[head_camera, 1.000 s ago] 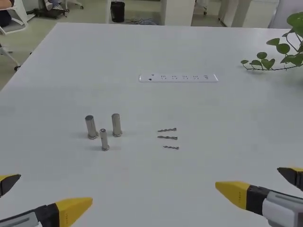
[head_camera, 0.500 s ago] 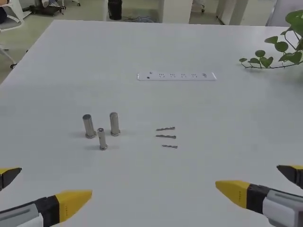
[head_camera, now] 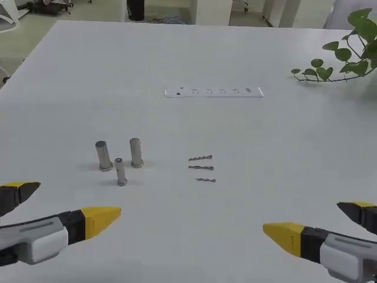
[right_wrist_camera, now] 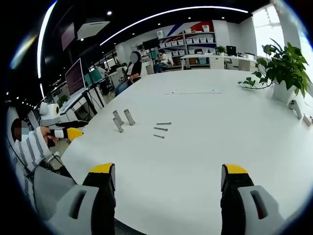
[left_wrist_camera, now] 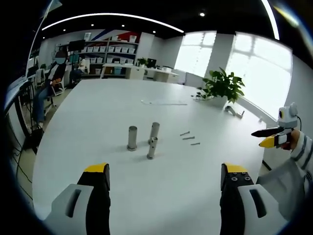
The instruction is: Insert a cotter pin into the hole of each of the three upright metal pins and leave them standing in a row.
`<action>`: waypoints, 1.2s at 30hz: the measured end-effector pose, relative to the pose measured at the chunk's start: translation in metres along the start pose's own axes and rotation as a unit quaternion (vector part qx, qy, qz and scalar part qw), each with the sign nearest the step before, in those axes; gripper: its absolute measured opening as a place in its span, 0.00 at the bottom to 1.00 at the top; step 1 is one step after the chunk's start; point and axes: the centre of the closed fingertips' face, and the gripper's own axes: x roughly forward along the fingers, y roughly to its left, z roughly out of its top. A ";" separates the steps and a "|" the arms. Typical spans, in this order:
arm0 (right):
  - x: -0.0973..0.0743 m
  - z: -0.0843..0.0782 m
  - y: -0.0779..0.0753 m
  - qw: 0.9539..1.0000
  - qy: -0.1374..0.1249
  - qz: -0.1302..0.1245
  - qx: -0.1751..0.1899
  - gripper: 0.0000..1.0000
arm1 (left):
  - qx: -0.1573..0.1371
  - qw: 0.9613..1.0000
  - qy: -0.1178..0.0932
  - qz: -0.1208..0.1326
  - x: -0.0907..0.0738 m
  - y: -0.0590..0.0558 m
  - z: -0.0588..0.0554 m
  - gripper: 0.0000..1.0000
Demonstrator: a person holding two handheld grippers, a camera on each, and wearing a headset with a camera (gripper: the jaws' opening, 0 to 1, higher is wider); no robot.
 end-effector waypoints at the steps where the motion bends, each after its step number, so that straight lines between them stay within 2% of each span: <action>1: 0.000 0.000 0.000 1.000 0.000 0.000 0.000 0.88 | 0.001 1.000 0.000 0.000 0.002 0.000 0.001 0.93; 4: 0.000 0.000 0.000 1.000 -0.001 -0.003 0.007 0.88 | 0.003 1.000 -0.001 -0.003 0.007 0.002 0.005 0.91; 9: 0.000 0.001 -0.003 1.000 -0.003 -0.007 0.011 0.89 | 0.001 1.000 0.008 -0.008 0.017 0.006 0.007 0.82; 18: 0.001 0.003 -0.006 1.000 -0.006 -0.014 0.013 0.91 | 0.015 1.000 0.015 -0.016 0.036 0.008 0.014 0.74; 23: 0.002 0.005 -0.006 1.000 -0.004 -0.014 0.011 0.91 | 0.011 0.999 0.026 -0.032 0.047 0.008 0.012 0.65; 28: 0.003 0.006 -0.004 1.000 0.000 -0.015 0.005 0.90 | 0.022 0.999 0.034 -0.034 0.056 0.011 0.010 0.59; 36: 0.004 0.004 -0.002 1.000 0.006 -0.015 0.003 0.90 | 0.057 0.997 0.033 -0.030 0.072 0.022 0.018 0.41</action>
